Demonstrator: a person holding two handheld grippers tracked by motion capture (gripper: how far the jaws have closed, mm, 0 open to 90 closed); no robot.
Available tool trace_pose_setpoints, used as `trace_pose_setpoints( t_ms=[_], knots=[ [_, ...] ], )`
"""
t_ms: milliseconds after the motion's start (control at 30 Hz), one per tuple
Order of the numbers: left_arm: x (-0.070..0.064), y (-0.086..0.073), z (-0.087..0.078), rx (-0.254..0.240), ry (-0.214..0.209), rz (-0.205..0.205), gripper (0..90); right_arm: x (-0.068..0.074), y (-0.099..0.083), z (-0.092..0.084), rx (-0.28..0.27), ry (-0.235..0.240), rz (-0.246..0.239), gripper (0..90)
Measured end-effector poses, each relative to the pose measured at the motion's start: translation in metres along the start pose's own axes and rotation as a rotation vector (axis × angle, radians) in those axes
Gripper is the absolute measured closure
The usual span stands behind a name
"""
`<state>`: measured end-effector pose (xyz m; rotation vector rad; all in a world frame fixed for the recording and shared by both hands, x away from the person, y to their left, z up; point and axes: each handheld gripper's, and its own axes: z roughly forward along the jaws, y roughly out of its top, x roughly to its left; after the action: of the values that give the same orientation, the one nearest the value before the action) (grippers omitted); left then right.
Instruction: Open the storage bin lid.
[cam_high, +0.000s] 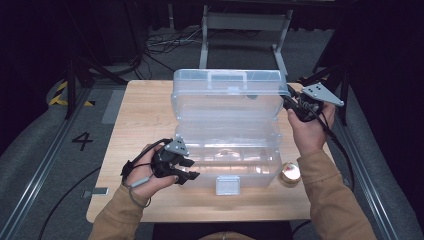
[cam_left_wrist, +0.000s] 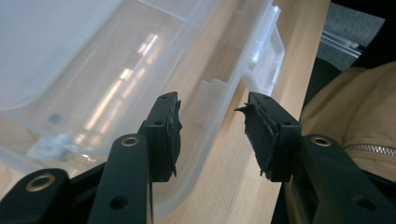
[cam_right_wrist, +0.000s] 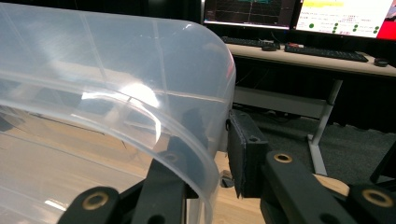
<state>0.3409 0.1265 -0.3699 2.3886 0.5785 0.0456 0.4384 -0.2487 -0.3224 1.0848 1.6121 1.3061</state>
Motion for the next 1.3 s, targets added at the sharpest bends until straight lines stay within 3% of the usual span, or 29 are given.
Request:
trace_pose_setpoints(
  t_ms=[333,500,700,833,1300],
  knots=[
    [0.002,-0.002,0.02,0.073,-0.054,0.0,58.3,-0.002,0.002,0.004,0.004,0.008,0.005,76.3],
    [0.001,-0.001,0.029,0.137,-0.049,0.023,61.0,-0.002,0.002,0.006,0.004,0.009,0.006,76.4],
    [0.002,-0.002,0.037,0.2,-0.011,0.04,67.4,-0.004,0.005,0.01,0.018,0.011,0.009,76.5],
    [0.01,-0.007,0.041,0.202,-0.021,0.006,74.9,-0.005,0.006,0.012,0.027,0.012,0.008,76.5],
    [0.009,-0.007,0.045,0.246,0.005,0.0,75.1,-0.008,0.009,0.02,0.047,0.005,0.015,77.5]
  ],
)
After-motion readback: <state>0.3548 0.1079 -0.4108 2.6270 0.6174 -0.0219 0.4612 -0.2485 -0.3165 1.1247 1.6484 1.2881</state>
